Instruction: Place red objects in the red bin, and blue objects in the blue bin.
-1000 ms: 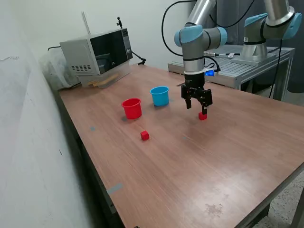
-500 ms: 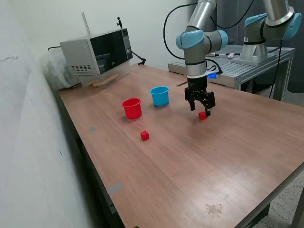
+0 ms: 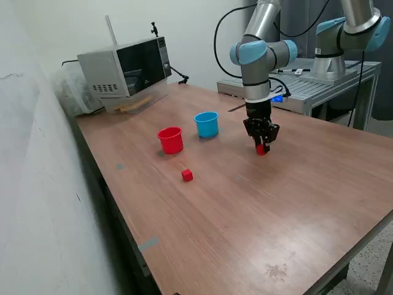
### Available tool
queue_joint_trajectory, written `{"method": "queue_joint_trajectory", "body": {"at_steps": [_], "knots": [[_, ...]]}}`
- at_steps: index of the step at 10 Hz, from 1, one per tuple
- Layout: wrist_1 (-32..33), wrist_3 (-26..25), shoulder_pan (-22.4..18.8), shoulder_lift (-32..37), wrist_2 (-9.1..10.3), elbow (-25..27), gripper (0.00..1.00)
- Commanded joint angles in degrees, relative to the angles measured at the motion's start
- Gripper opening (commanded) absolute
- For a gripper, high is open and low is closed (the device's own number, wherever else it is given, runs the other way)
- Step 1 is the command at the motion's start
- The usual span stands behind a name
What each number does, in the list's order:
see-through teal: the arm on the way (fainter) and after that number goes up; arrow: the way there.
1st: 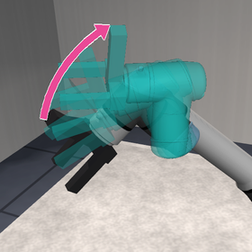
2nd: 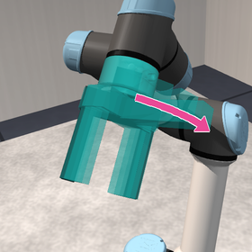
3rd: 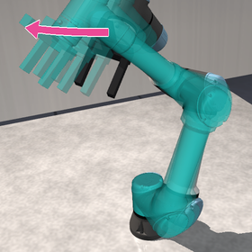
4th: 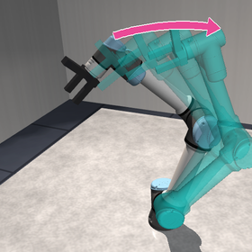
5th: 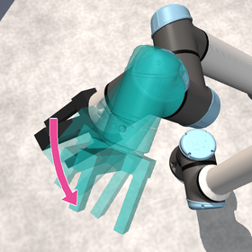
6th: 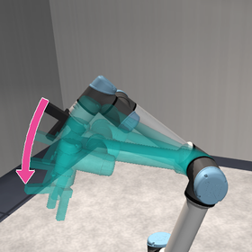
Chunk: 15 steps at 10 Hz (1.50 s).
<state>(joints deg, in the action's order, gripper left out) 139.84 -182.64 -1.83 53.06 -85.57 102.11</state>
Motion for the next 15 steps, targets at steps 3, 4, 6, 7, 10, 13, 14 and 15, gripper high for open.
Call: {"method": "queue_joint_trajectory", "body": {"at_steps": [3, 4, 6, 7, 10, 13, 14, 15], "knots": [[-0.9, 0.1, 0.2, 2.4, -1.16, -0.6, 0.0], [-1.1, 0.2, 0.7, 6.0, -1.52, -1.5, 0.0], [-5.3, 0.8, 0.9, 11.5, -2.75, -5.5, 0.0], [-5.7, 0.9, 3.7, 11.5, -3.63, -8.6, 0.0], [-5.8, 0.9, 13.4, 5.2, -4.16, -19.3, 0.0], [-5.9, 0.9, 16.2, -1.9, -6.1, -25.6, 0.0], [-5.8, 0.9, 16.2, -3.5, -6.1, -26.4, 0.0], [-5.8, 0.9, 16.2, -4.5, -6.18, -26.8, 0.0]]}}
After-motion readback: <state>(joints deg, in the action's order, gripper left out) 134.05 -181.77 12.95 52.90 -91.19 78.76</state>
